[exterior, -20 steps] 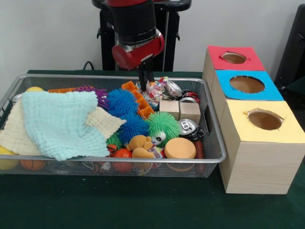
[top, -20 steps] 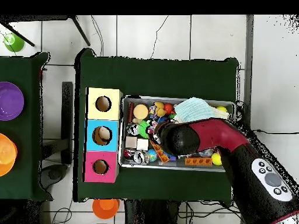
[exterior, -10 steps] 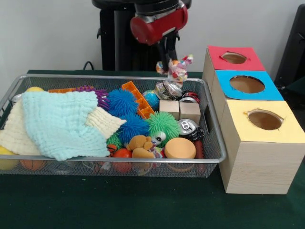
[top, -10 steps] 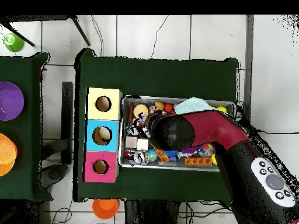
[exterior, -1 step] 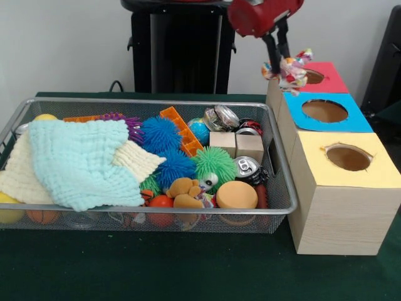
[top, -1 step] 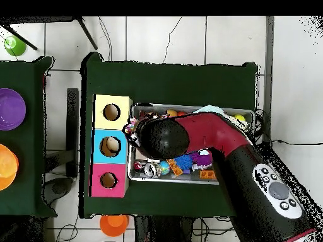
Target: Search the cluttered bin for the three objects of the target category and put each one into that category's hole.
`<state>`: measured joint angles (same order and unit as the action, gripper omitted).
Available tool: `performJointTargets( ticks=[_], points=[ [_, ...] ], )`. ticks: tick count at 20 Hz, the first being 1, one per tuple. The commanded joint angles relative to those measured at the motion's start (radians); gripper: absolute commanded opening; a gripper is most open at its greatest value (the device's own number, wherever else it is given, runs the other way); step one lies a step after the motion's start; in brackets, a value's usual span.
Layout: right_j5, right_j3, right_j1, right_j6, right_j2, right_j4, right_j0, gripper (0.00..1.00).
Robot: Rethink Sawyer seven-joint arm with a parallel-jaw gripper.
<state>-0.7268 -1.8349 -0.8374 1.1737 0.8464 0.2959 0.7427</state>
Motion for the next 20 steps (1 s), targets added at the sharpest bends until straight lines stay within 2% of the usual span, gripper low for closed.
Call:
performJointTargets(
  ticks=[1,8,20],
  points=[
    [0.066,-0.052,0.01,0.11,0.005,-0.031,-0.015,0.0],
    [0.151,-0.039,0.057,0.117,-0.058,0.031,-0.048,0.0],
    [0.282,-0.032,0.125,0.119,-0.117,0.074,-0.096,0.0]
  ],
)
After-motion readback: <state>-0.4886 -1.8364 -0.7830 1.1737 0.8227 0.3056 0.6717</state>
